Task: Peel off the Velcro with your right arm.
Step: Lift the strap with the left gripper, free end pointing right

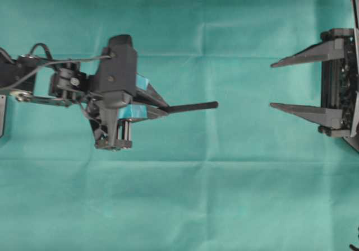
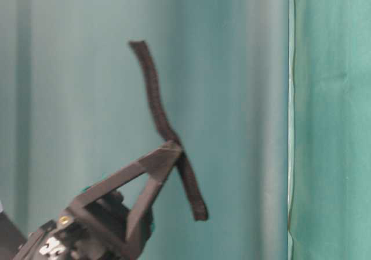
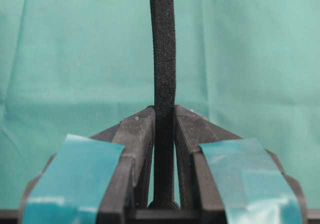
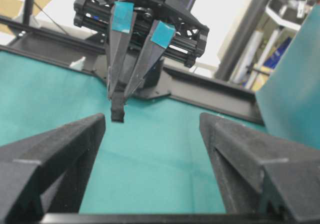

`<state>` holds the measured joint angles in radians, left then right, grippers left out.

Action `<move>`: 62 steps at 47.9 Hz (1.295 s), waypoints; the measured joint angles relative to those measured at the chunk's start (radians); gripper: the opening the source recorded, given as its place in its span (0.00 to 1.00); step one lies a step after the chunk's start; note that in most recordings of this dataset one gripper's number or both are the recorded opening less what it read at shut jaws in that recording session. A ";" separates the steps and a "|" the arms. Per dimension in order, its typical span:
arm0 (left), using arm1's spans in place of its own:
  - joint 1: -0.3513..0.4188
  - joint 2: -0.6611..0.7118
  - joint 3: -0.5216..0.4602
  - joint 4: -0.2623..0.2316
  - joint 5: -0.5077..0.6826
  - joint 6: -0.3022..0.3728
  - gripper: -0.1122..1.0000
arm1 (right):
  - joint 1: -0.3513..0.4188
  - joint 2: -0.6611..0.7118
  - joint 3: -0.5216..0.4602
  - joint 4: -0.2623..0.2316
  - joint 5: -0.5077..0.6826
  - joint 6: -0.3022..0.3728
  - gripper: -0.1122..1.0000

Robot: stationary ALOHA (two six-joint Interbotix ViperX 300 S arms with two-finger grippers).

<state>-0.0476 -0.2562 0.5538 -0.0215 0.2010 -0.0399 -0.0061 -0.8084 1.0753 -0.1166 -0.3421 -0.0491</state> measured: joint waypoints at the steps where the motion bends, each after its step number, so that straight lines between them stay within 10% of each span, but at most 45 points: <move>1: 0.000 -0.005 0.005 0.000 -0.011 -0.005 0.19 | 0.000 0.003 -0.006 -0.002 0.000 -0.009 0.53; 11: -0.011 -0.058 0.066 -0.005 -0.161 -0.063 0.19 | 0.000 0.038 -0.044 -0.009 0.000 -0.114 0.53; 34: -0.011 -0.166 0.229 -0.006 -0.491 -0.460 0.19 | -0.031 0.135 -0.092 -0.011 -0.005 -0.305 0.53; 62: 0.014 -0.161 0.256 -0.006 -0.557 -0.560 0.19 | -0.080 0.275 -0.144 -0.011 -0.166 -0.445 0.53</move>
<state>-0.0337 -0.4172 0.8099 -0.0276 -0.3559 -0.5998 -0.0859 -0.5338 0.9311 -0.1273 -0.5077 -0.4939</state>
